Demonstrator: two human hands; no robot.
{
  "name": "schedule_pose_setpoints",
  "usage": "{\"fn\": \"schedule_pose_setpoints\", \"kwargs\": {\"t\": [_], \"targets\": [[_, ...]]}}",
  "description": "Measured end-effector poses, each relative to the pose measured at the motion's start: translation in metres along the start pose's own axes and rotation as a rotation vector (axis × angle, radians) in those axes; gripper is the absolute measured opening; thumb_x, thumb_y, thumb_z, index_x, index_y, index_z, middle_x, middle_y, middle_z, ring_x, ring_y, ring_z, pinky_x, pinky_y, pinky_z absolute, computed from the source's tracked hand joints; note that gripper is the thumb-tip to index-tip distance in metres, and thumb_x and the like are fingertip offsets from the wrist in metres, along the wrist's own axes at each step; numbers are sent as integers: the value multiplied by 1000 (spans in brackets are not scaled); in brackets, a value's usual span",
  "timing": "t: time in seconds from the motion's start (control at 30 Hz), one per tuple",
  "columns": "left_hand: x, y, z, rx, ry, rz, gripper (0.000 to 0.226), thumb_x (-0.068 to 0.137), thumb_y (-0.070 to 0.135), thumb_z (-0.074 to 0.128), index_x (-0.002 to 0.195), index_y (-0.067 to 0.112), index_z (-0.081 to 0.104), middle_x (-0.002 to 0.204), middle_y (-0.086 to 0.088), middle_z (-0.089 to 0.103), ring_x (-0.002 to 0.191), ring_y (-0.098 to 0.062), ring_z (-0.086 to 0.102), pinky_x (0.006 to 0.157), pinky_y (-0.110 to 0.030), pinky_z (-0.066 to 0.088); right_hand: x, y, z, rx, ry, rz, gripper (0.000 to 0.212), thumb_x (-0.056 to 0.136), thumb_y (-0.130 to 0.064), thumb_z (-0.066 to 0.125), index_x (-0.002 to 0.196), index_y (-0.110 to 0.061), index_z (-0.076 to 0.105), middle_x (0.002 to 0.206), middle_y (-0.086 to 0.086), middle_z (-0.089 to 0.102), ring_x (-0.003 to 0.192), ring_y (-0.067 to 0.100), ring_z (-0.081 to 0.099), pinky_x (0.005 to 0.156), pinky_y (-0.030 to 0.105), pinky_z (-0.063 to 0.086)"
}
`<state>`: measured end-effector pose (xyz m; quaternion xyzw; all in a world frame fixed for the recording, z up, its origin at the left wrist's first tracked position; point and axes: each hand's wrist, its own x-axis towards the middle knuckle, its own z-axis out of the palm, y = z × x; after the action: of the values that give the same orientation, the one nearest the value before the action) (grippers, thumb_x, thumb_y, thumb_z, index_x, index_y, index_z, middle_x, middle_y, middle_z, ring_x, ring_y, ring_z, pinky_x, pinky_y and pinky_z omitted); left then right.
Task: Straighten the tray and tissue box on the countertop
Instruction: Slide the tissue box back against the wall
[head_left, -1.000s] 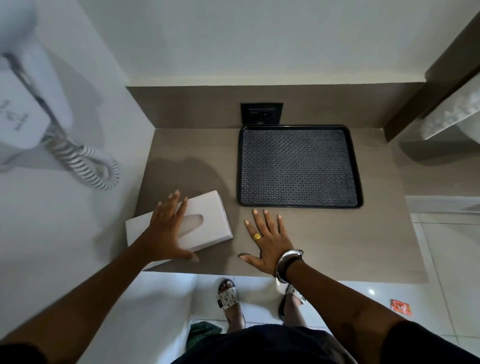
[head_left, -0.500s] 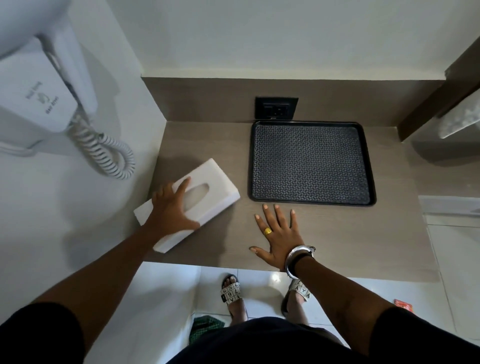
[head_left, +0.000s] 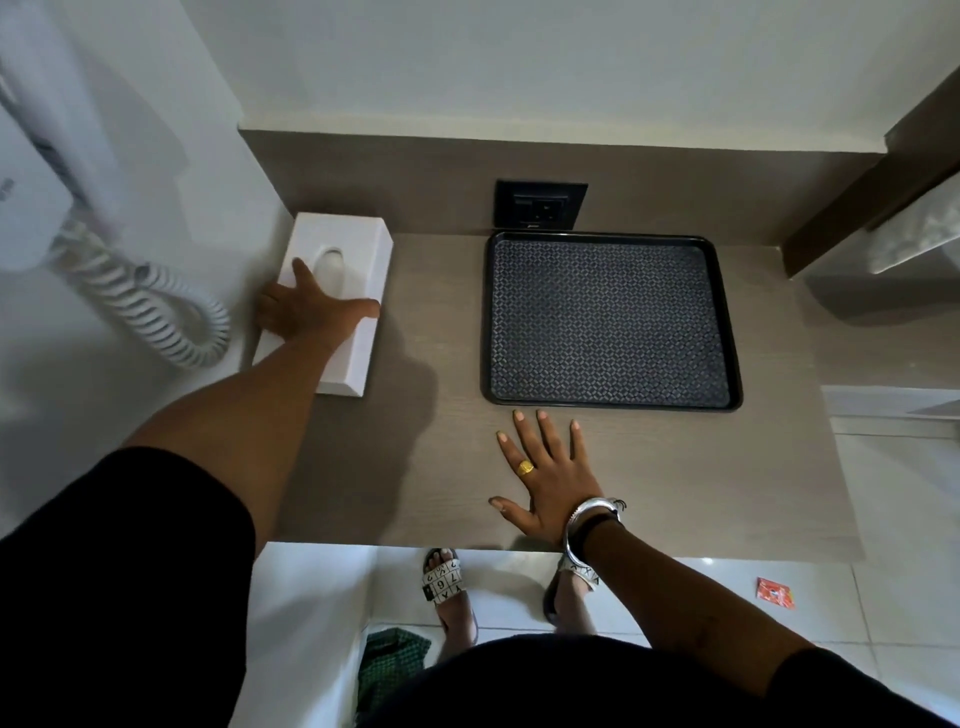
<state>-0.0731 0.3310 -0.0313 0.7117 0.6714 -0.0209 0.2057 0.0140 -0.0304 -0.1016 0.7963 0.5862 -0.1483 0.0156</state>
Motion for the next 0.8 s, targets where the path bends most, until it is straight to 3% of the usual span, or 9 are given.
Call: {"fn": "schedule_pose_setpoints", "kwargs": {"t": [0.23, 0.43, 0.6, 0.7, 0.8], "targets": [[26, 6, 9, 23, 68, -55, 131, 46, 68, 81, 152, 34, 13, 155, -27, 16, 144, -45, 17, 118, -56, 12, 3, 1, -1, -29, -26, 6, 86, 84, -74, 37, 154, -24, 28, 163, 11, 23, 148, 40, 22, 112, 71, 19], [27, 9, 12, -3, 65, -44, 127, 53, 69, 79, 154, 28, 12, 159, -27, 9, 149, -43, 8, 121, -53, 5, 3, 1, -2, -34, -29, 8, 86, 84, -75, 35, 153, -24, 29, 163, 11, 24, 147, 40, 24, 112, 70, 18], [3, 1, 19, 51, 208, 221, 104, 76, 74, 53, 154, 13, 22, 162, -24, 7, 151, -40, 4, 120, -61, 4, 3, 0, -2, -27, -6, 4, 87, 82, -75, 40, 151, -23, 34, 161, 12, 30, 145, 40, 28, 110, 70, 21], [-24, -18, 31, 172, 247, 455, 103, 78, 80, 37, 155, 15, 16, 163, -22, 4, 152, -37, 2, 117, -57, -7, 2, 0, -3, -18, -17, 8, 86, 83, -75, 37, 152, -23, 34, 162, 11, 27, 147, 40, 26, 111, 70, 20], [-36, -45, 40, 320, 254, 645, 105, 76, 85, 32, 155, 18, 14, 163, -21, 8, 152, -37, 9, 118, -58, 0, 2, 0, -4, -19, -47, 14, 87, 84, -76, 35, 154, -25, 30, 163, 10, 23, 148, 39, 21, 113, 70, 16]]}}
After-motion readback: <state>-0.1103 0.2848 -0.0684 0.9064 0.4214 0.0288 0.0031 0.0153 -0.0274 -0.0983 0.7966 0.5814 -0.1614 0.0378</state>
